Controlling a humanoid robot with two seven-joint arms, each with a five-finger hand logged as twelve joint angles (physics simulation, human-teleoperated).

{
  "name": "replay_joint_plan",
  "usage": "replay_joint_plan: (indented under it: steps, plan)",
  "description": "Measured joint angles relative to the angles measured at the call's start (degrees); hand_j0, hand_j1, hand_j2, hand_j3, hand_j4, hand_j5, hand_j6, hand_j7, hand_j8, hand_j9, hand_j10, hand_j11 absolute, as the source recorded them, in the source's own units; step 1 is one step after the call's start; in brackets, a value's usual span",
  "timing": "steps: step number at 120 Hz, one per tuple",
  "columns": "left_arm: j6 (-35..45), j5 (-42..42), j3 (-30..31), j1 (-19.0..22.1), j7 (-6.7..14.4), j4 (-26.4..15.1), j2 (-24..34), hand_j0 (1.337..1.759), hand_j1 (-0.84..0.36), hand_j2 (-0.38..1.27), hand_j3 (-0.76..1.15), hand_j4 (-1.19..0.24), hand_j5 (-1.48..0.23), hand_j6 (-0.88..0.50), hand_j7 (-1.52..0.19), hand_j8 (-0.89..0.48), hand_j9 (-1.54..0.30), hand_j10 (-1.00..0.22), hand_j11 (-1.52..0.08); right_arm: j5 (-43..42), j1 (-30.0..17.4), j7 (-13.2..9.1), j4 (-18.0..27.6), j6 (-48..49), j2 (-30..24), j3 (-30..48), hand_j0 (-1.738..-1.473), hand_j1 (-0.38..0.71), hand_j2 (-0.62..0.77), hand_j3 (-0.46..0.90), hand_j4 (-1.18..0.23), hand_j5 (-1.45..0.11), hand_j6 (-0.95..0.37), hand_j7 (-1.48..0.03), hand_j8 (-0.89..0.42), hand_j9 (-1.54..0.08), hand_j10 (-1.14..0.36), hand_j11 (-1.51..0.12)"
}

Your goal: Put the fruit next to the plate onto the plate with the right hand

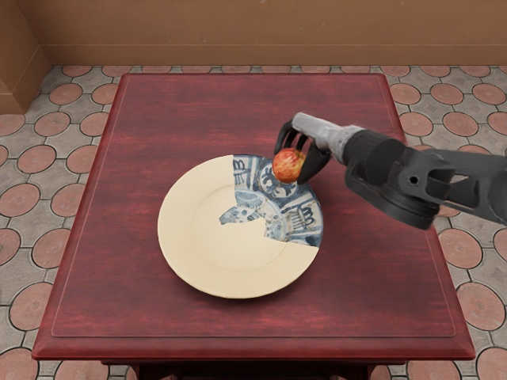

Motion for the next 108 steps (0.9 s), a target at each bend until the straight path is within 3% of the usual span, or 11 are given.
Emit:
replay_joint_plan:
  steps: [80,89,108]
  plan:
    - [0.00,0.00,0.00,0.00,0.00,0.01,0.00,1.658,0.35,0.00,0.00,0.00,0.00,0.00,0.00,0.00,0.00,0.00,0.00,-0.13,-5.25,0.01,-0.13,-0.30,6.34,0.07,-1.653,0.25,0.21,0.00,-0.58,-0.94,-0.42,-0.92,-0.49,-0.92,-0.71,-0.92]
    - [0.00,0.00,-0.01,0.00,0.00,0.00,0.00,1.658,0.35,0.00,0.00,0.00,0.00,0.00,0.00,0.00,0.00,0.00,0.00,-0.16,-5.93,0.01,-0.24,-0.45,6.48,0.07,-1.653,0.23,0.15,0.00,-0.57,-0.93,-0.41,-0.92,-0.48,-0.92,-0.71,-0.91]
    - [0.00,0.00,-0.01,0.00,0.00,0.02,0.00,1.658,0.35,0.00,0.00,0.00,0.00,0.00,0.00,0.00,0.00,0.00,0.00,0.99,-6.34,0.06,1.07,-0.71,6.19,3.54,-1.656,-0.06,0.08,0.00,-0.29,-0.45,-0.21,-0.45,-0.24,-0.44,-0.34,-0.44]
